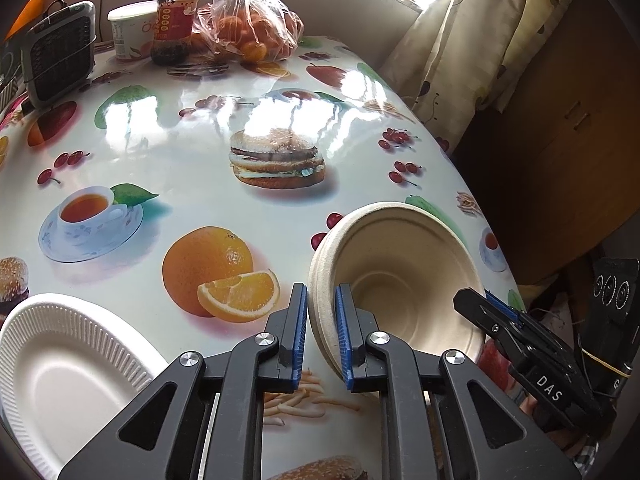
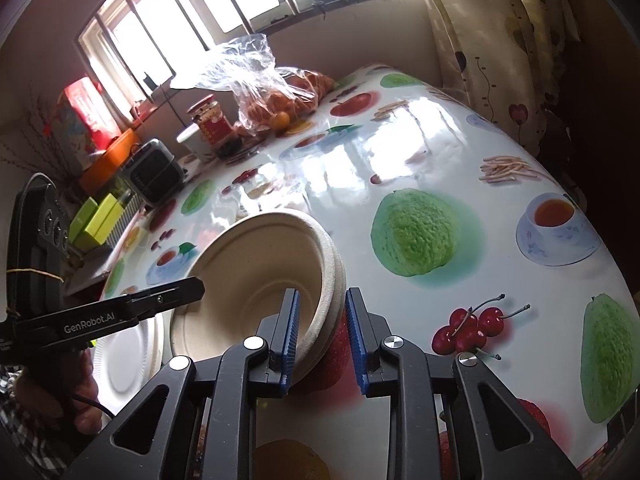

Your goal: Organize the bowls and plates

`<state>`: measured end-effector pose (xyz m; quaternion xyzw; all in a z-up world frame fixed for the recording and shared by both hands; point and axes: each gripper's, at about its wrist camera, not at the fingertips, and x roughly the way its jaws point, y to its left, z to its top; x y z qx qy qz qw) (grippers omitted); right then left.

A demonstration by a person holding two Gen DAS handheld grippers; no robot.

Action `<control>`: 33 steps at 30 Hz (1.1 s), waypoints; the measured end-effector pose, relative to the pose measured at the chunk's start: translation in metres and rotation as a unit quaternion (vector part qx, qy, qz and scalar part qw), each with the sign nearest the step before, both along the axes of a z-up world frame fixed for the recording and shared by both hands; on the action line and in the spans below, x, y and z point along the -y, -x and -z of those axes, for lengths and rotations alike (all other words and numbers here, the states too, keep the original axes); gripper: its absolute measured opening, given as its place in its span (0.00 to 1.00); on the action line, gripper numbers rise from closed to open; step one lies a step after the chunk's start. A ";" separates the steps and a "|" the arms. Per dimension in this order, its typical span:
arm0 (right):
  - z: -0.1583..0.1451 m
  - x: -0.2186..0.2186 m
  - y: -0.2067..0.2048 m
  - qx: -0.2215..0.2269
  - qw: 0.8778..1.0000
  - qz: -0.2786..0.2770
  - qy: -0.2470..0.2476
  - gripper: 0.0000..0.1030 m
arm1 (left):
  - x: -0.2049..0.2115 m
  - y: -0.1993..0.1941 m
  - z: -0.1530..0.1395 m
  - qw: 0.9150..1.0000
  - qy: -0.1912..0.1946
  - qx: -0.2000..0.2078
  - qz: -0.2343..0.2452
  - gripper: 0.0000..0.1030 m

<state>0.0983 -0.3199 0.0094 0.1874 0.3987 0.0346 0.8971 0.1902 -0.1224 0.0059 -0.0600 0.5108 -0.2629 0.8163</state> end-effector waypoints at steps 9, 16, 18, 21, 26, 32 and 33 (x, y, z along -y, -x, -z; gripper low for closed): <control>-0.001 0.004 -0.001 -0.002 1.000 0.003 -0.002 0.21 | 0.000 0.001 -0.002 1.000 0.000 0.002 -0.003 0.14; -0.004 0.002 -0.002 0.001 1.000 0.003 -0.006 0.20 | -0.005 0.001 -0.004 1.000 0.004 0.002 -0.012 0.14; -0.005 0.002 -0.002 0.001 1.000 0.003 -0.007 0.20 | -0.007 0.002 -0.004 1.000 0.006 0.000 -0.015 0.14; -0.007 -0.003 -0.003 0.002 1.000 0.000 -0.004 0.20 | -0.010 0.003 -0.005 1.000 0.006 -0.001 -0.018 0.14; -0.013 -0.013 -0.004 0.008 1.000 -0.008 -0.002 0.20 | -0.016 0.004 -0.010 1.000 0.006 0.004 -0.028 0.14; -0.019 -0.025 -0.006 0.016 1.000 -0.022 -0.002 0.20 | -0.028 0.009 -0.015 0.999 0.004 0.009 -0.041 0.14; -0.019 -0.027 -0.005 0.016 1.000 -0.025 -0.002 0.20 | -0.030 0.010 -0.016 0.999 0.003 0.011 -0.044 0.14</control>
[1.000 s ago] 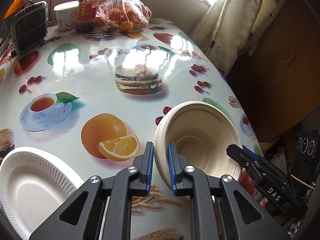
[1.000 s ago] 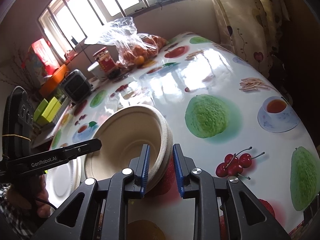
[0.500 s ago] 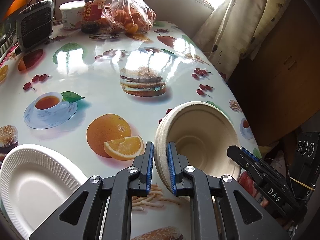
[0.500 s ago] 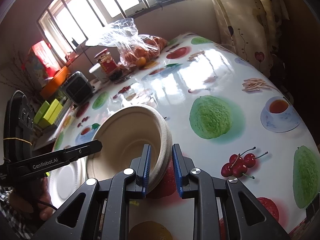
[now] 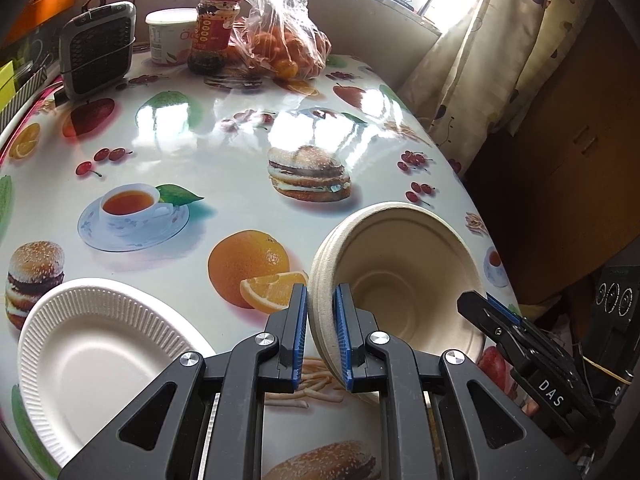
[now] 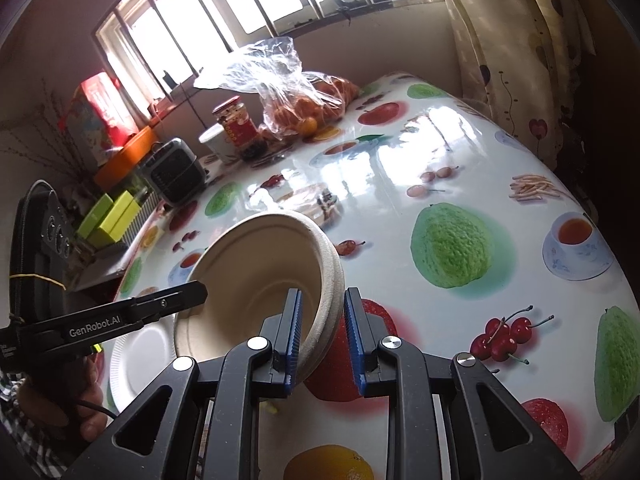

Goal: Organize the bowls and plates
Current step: 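Lift and carry the bowl stack toward the white plate stack with both tools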

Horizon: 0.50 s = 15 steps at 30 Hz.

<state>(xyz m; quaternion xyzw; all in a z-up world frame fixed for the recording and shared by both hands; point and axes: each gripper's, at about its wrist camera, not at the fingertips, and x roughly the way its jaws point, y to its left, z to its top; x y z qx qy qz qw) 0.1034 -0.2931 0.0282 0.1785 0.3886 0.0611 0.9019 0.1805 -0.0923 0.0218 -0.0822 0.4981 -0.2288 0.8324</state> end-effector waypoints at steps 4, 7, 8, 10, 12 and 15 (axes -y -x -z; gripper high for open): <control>-0.003 -0.008 0.000 0.003 1.000 -0.012 0.000 0.20 | -0.010 0.004 -0.005 1.000 0.000 0.005 -0.011 0.14; -0.006 -0.015 -0.001 0.006 1.000 -0.021 0.001 0.20 | -0.017 0.006 -0.009 1.000 0.000 0.009 -0.020 0.14; -0.007 -0.018 -0.001 0.007 1.000 -0.024 0.001 0.20 | -0.020 0.007 -0.010 1.000 -0.001 0.011 -0.022 0.14; -0.009 -0.023 -0.002 0.009 1.000 -0.030 0.001 0.20 | -0.025 0.009 -0.011 1.000 -0.001 0.012 -0.029 0.14; -0.011 -0.028 -0.002 0.011 0.999 -0.037 0.001 0.20 | -0.031 0.011 -0.013 0.999 -0.002 0.014 -0.035 0.14; -0.012 -0.035 -0.002 0.013 0.999 -0.047 0.001 0.20 | -0.040 0.014 -0.015 0.999 -0.001 0.016 -0.045 0.14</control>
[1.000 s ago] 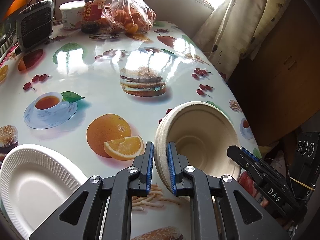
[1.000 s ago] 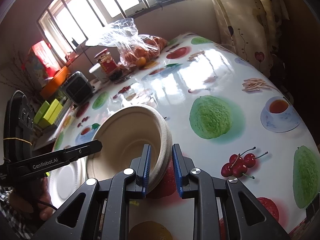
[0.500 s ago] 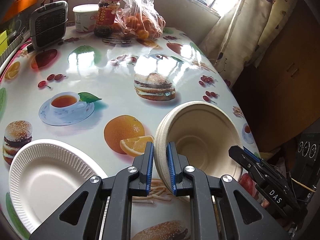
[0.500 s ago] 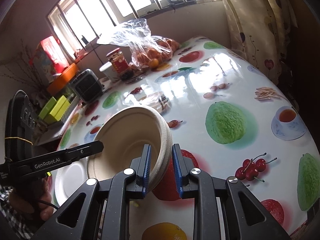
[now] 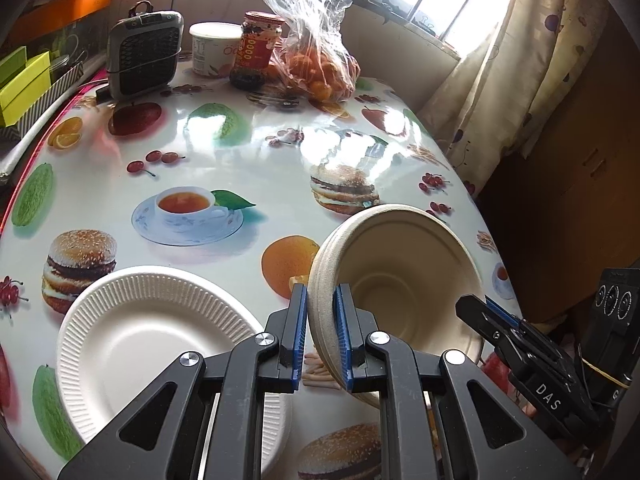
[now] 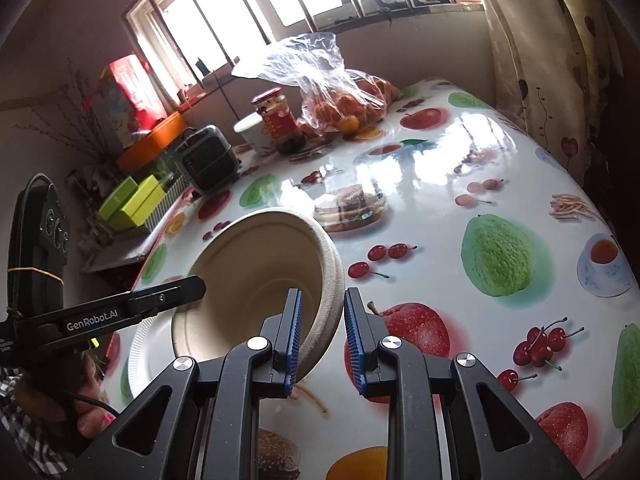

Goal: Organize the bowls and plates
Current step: 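Lift and carry the bowl stack toward the white plate stack with both tools, then lower the bowl stack onto the white plate stack with both tools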

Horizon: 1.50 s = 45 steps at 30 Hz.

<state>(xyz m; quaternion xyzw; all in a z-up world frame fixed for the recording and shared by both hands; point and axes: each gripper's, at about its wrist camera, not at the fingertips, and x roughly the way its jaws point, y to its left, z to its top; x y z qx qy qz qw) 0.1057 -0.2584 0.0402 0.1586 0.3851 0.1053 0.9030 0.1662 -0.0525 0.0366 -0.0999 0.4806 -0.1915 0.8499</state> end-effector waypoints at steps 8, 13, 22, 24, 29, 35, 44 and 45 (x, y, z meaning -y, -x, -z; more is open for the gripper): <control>-0.003 -0.021 0.000 0.005 1.000 -0.026 -0.005 0.20 | -0.023 0.011 -0.005 1.000 -0.002 0.007 -0.025 0.14; -0.004 -0.035 -0.001 0.006 0.999 -0.041 -0.008 0.20 | -0.039 0.016 -0.006 0.999 -0.004 0.008 -0.044 0.14; -0.006 -0.062 -0.004 0.009 0.997 -0.071 -0.012 0.20 | -0.066 0.028 -0.011 0.997 -0.006 0.015 -0.074 0.14; -0.006 -0.069 -0.005 0.008 0.997 -0.079 -0.011 0.20 | -0.073 0.030 -0.011 0.997 -0.007 0.015 -0.081 0.14; -0.005 -0.088 -0.006 0.006 0.995 -0.100 -0.013 0.20 | -0.093 0.038 -0.009 0.995 -0.006 0.015 -0.102 0.14; 0.001 -0.108 -0.008 -0.002 0.992 -0.122 -0.013 0.20 | -0.113 0.046 -0.003 0.992 -0.007 0.011 -0.122 0.14; 0.008 -0.136 -0.009 -0.010 0.989 -0.147 -0.005 0.20 | -0.138 0.056 0.006 0.990 -0.007 0.003 -0.144 0.14; 0.009 -0.138 -0.010 -0.011 0.989 -0.149 -0.004 0.20 | -0.140 0.057 0.007 0.989 -0.007 0.001 -0.145 0.14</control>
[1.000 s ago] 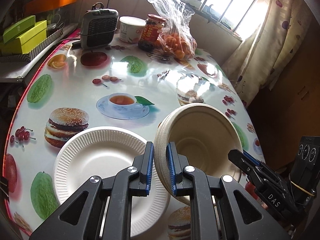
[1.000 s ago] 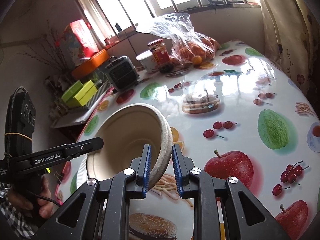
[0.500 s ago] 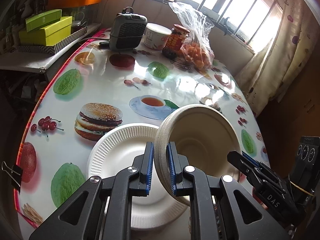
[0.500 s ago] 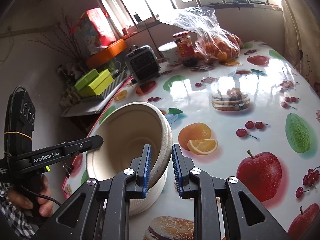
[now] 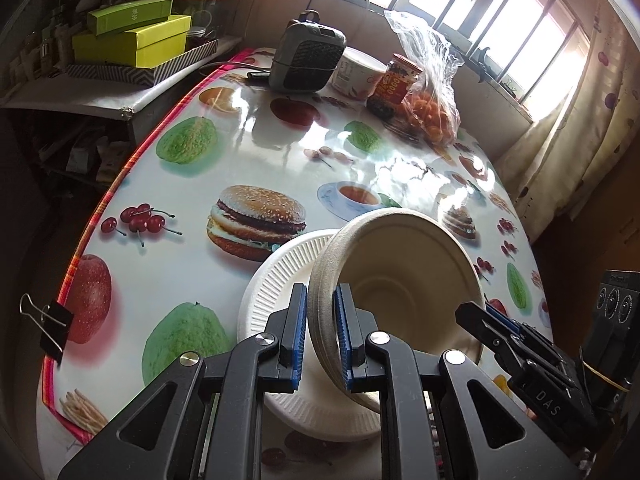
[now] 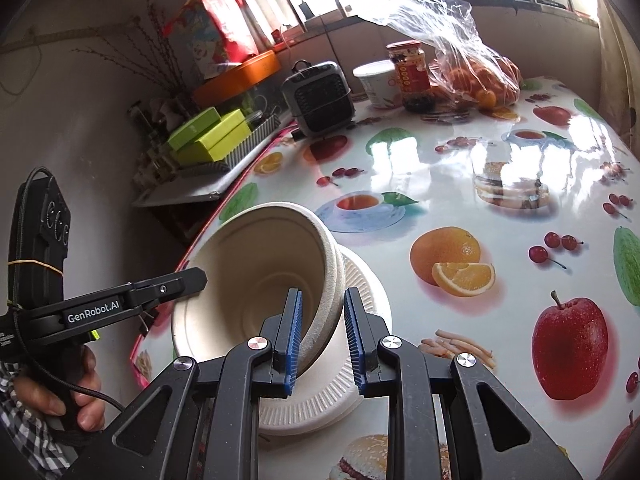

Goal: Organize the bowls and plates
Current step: 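Lower the bowl stack onto the white plate stack with both tools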

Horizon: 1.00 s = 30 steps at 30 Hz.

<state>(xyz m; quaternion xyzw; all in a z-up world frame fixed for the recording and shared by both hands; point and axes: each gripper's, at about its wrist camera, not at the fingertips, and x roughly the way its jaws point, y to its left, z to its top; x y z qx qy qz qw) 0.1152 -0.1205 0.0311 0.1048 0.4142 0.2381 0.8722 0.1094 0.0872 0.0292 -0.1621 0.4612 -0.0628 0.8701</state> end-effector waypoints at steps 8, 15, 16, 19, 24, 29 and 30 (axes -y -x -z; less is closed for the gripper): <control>0.004 -0.012 0.000 -0.006 1.000 -0.007 0.006 0.20 | -0.012 0.002 0.006 1.000 0.005 -0.005 -0.006 0.14; 0.006 -0.016 0.000 -0.007 1.000 -0.004 0.014 0.21 | -0.014 0.000 0.014 1.000 0.012 -0.014 -0.004 0.14; 0.007 -0.016 -0.001 -0.007 1.000 -0.002 0.015 0.22 | -0.014 0.001 0.015 1.000 0.013 -0.014 -0.003 0.14; 0.007 -0.016 -0.001 -0.008 1.000 -0.001 0.017 0.22 | -0.014 0.000 0.015 1.000 0.012 -0.012 0.000 0.14; 0.007 -0.016 -0.001 -0.007 1.000 -0.001 0.019 0.22 | -0.014 -0.002 0.015 1.000 0.011 -0.012 0.001 0.14; 0.007 -0.016 -0.002 -0.007 1.000 -0.002 0.018 0.23 | -0.015 -0.003 0.015 1.000 0.016 -0.013 -0.003 0.15; 0.007 -0.016 -0.002 -0.007 1.000 -0.002 0.018 0.24 | -0.015 -0.004 0.015 1.000 0.014 -0.013 -0.002 0.15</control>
